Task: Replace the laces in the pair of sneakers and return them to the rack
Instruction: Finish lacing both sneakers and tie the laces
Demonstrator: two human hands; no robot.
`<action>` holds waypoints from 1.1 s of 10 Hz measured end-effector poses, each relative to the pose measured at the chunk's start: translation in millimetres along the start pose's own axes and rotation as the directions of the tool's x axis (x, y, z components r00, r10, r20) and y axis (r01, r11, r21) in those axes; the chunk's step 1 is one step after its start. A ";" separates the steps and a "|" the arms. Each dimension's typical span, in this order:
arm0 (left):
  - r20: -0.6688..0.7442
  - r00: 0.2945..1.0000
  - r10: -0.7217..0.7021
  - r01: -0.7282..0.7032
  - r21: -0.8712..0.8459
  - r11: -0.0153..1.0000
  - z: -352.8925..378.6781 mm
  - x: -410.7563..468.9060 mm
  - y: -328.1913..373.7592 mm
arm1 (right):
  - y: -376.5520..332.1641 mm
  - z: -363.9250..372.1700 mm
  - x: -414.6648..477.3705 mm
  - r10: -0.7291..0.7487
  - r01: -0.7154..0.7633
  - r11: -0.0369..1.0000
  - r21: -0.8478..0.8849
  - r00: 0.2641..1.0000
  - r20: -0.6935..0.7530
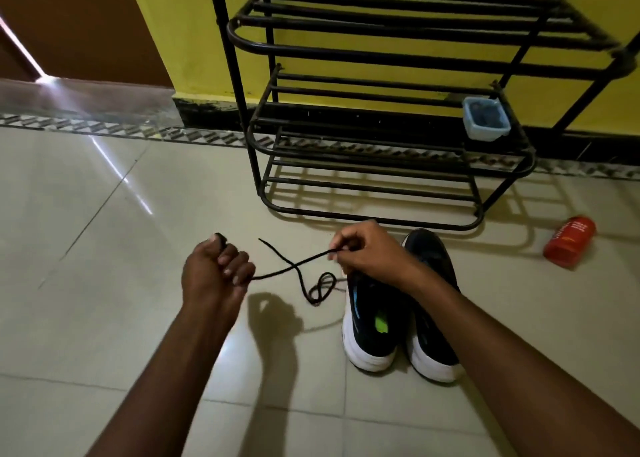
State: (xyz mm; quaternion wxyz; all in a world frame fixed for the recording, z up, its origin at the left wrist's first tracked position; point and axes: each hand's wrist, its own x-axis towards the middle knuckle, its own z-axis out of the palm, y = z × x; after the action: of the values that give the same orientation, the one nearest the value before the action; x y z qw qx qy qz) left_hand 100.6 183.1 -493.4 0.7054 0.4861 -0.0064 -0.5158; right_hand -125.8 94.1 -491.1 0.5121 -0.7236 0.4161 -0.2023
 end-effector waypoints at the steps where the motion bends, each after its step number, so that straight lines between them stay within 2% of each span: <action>1: 0.119 0.967 0.226 -0.170 0.960 0.221 -38.6 25.8 -4.4 | -2.2 -23.7 -10.3 0.011 -0.012 1.000 -0.027 1.000 -0.026; 2: 0.281 0.958 -0.054 -0.278 0.959 0.059 -40.0 12.5 -15.2 | -12.1 -21.7 -18.4 -0.043 0.053 0.993 -0.104 0.995 0.088; 3: 0.478 0.836 -0.269 -0.323 0.826 0.462 -9.6 -27.5 -27.9 | -22.7 -3.8 -24.1 -0.124 0.133 0.989 -0.069 0.985 0.120; 4: 0.590 0.759 -0.276 -0.324 0.709 0.626 11.8 -50.2 -45.2 | -26.8 -0.9 -26.5 -0.197 0.200 0.978 -0.057 0.979 0.045; 5: 0.504 0.848 -0.165 -0.249 0.653 0.715 9.6 -47.2 -55.5 | -23.7 -14.3 -31.2 -0.153 0.152 0.988 -0.032 0.988 -0.022; 6: 0.316 0.931 -0.182 -0.158 0.799 0.581 -4.5 -32.1 -51.8 | -16.1 -31.4 -36.5 -0.101 0.100 0.995 -0.010 0.992 -0.079; 7: 0.163 0.975 -0.151 -0.162 0.987 0.019 -27.9 -19.9 -46.3 | -12.8 -41.1 -40.8 -0.069 0.069 0.998 -0.007 0.992 -0.102; 8: 0.318 0.939 -0.132 -0.272 0.920 0.283 -23.5 -23.1 -47.3 | -19.2 -30.9 -45.8 -0.087 0.086 0.993 -0.087 0.996 -0.017; 9: 0.504 0.829 -0.243 -0.248 0.720 0.648 3.0 -41.6 -44.8 | -26.2 -11.5 -48.5 -0.145 0.156 0.972 -0.176 0.987 0.075; 10: 0.594 0.758 -0.270 -0.317 0.696 0.644 9.7 -47.6 -47.8 | -27.8 -9.1 -49.6 -0.196 0.198 0.957 -0.212 0.980 0.027; 11: 0.523 0.813 -0.255 -0.275 0.732 0.624 4.4 -48.0 -49.7 | -29.4 -21.8 -54.0 -0.158 0.149 0.971 -0.188 0.987 -0.031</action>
State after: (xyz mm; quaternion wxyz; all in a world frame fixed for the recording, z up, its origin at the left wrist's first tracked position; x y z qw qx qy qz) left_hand 40.1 215.6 -501.8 0.3882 0.5604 -0.4476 -0.5787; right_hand -160.8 129.1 -448.6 0.4157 -0.7933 0.3875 -0.2185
